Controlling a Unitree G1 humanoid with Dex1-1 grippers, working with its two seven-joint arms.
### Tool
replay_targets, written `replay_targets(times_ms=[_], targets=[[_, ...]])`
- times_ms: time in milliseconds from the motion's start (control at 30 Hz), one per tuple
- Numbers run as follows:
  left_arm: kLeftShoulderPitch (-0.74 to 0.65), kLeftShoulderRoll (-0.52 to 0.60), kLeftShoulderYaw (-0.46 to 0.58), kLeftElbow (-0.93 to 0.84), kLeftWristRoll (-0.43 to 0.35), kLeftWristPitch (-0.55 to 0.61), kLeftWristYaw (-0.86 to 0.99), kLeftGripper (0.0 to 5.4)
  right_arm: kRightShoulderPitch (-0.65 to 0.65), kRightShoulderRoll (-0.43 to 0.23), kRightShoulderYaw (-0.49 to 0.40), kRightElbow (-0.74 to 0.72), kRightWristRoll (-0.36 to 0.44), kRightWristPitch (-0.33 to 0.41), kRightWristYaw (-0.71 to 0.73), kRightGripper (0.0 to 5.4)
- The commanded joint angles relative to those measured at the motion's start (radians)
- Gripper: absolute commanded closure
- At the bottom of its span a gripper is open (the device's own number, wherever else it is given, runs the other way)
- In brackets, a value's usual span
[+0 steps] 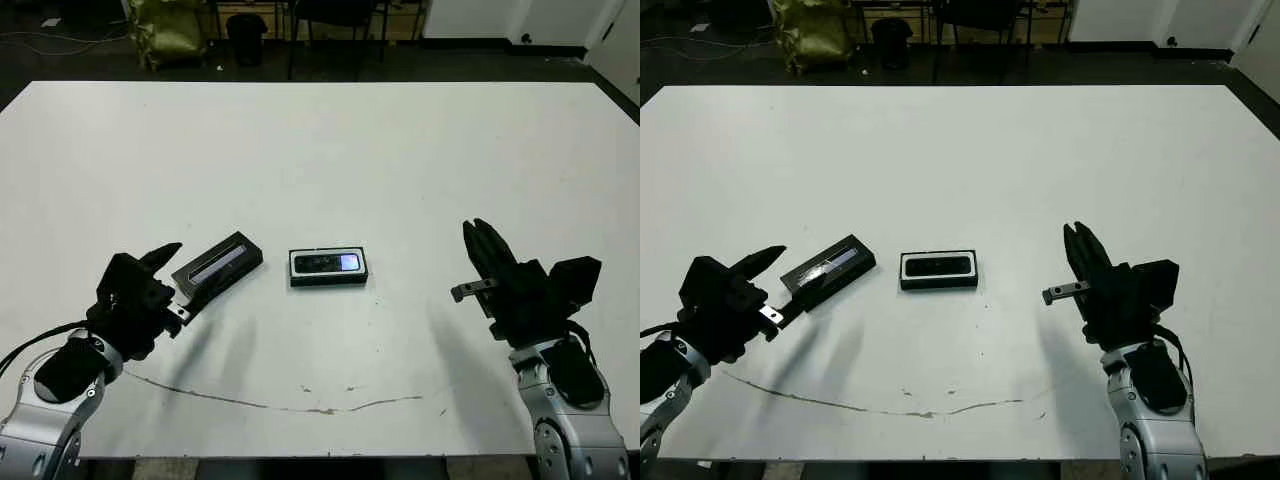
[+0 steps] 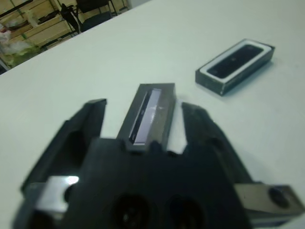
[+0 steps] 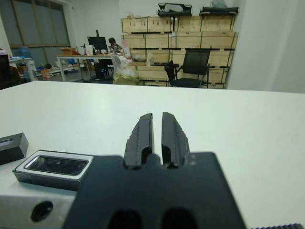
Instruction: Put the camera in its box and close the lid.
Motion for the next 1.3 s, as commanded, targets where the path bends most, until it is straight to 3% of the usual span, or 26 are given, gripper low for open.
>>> replay_targets(times_ms=[33, 133, 567, 733, 1300], targets=[[0.002, 0.015, -0.005, 0.04, 0.006, -0.02, -0.028, 0.67, 0.019, -0.006, 0.006, -0.002, -0.001, 0.026, -0.011, 5.4], [-0.014, 0.011, 0.005, 0.063, -0.013, -0.015, -0.047, 0.03, 0.019, -0.006, 0.007, 0.004, 0.007, 0.021, -0.008, 5.4], [-0.133, 0.034, 0.101, 0.123, -0.235, 0.258, -0.095, 0.03, 0.036, -0.009, 0.014, -0.003, 0.006, 0.031, -0.018, 5.4], [-0.193, 0.059, 0.124, 0.156, -0.309, 0.375, -0.123, 0.03, 0.036, -0.014, 0.017, 0.017, -0.006, 0.001, -0.007, 5.4], [-0.265, 0.164, 0.038, 0.16, -0.25, 0.426, -0.157, 0.03, 0.031, -0.013, 0.019, 0.017, -0.003, 0.012, -0.014, 5.4]])
